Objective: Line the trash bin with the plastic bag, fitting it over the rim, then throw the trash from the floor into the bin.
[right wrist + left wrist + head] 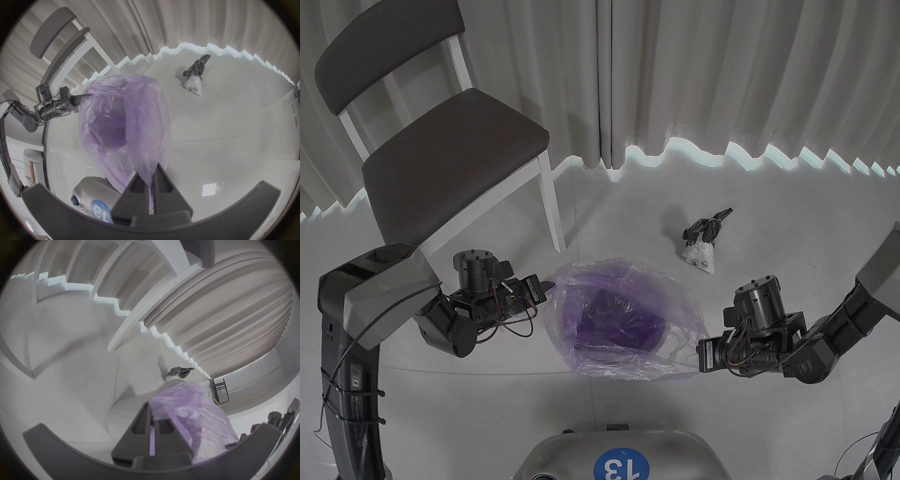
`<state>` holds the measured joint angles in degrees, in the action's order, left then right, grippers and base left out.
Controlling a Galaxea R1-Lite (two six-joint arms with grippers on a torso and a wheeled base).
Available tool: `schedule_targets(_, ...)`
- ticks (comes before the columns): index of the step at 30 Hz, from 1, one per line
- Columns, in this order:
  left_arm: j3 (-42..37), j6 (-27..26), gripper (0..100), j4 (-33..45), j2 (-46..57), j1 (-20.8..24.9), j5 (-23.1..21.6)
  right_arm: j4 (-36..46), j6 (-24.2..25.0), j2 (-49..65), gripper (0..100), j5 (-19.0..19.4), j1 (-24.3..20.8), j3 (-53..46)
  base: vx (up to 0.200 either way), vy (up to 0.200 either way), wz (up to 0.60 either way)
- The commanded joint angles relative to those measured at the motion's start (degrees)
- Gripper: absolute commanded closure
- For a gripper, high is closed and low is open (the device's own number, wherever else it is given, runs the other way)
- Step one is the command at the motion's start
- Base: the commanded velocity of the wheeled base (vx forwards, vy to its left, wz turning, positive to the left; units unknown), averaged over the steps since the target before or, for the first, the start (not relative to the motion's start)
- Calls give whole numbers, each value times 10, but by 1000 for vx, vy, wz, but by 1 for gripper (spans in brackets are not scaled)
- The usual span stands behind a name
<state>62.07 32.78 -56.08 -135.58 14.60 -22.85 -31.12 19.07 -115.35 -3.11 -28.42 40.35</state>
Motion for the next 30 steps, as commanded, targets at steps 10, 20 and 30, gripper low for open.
schedule_targets(10,-37,-5,100,3,24,1,3,1,-3,-71,100,0,9,66,0,0,0)
schedule_targets(20,-112,-79,100,69,97,-34,4,51,-11,-102,100,1,10,148,0,0,0)
schedule_targets(30,-118,-105,100,162,126,-34,3,77,-11,-131,100,0,21,176,0,0,0)
